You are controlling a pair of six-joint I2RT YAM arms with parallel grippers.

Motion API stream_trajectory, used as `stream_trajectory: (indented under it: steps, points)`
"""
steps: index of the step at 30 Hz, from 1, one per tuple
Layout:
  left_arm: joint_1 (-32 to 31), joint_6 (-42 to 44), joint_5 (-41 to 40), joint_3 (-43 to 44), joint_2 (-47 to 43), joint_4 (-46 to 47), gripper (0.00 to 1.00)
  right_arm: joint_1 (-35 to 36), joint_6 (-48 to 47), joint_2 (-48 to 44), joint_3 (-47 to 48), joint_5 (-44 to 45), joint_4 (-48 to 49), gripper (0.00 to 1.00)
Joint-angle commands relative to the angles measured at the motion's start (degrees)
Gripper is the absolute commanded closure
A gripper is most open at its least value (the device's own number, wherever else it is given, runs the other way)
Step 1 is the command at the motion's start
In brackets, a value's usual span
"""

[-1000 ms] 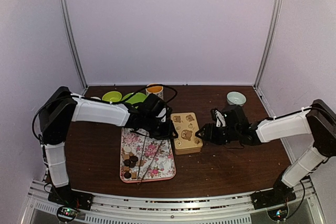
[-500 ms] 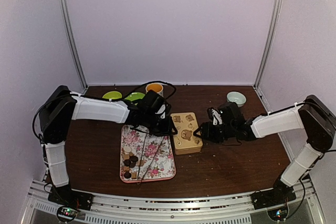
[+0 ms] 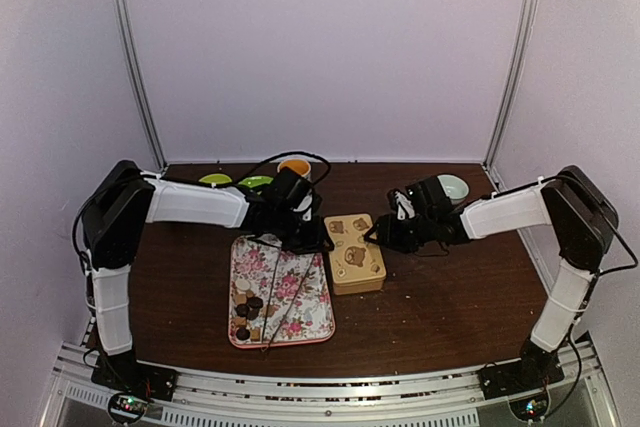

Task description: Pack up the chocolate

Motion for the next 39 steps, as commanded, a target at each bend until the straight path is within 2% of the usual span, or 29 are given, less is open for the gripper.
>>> stream_trajectory:
  steps: [1,12,18,20,24,28,39]
  points:
    - [1.5,1.2,0.8,2.6,2.4,0.3,0.73,-1.0,-1.6,3.0,3.8,-1.4,-1.6,0.52]
    - [3.2,1.9,1.9,6.6,5.8,-0.6,0.73,-2.9,-1.7,8.3,8.7,-3.2,-1.5,0.55]
    - [4.0,2.4,3.3,8.1,7.4,-1.2,0.74,-3.7,-2.6,10.9,11.1,-5.4,-0.8,0.52]
    - [4.2,2.5,3.1,8.1,7.5,-1.3,0.74,-4.4,-3.0,10.8,11.1,-5.7,0.1,0.48]
    - [4.2,3.1,3.1,8.2,7.5,-1.8,0.74,-6.1,-5.1,10.5,11.6,-6.4,2.4,0.28]
    - [4.3,3.5,3.1,8.7,7.6,-2.6,0.74,-7.0,-7.8,11.9,15.5,-10.5,2.7,0.22]
    - [4.3,4.6,3.5,10.2,7.8,-4.2,0.74,-7.3,-17.2,22.8,33.9,-20.7,-10.8,0.16]
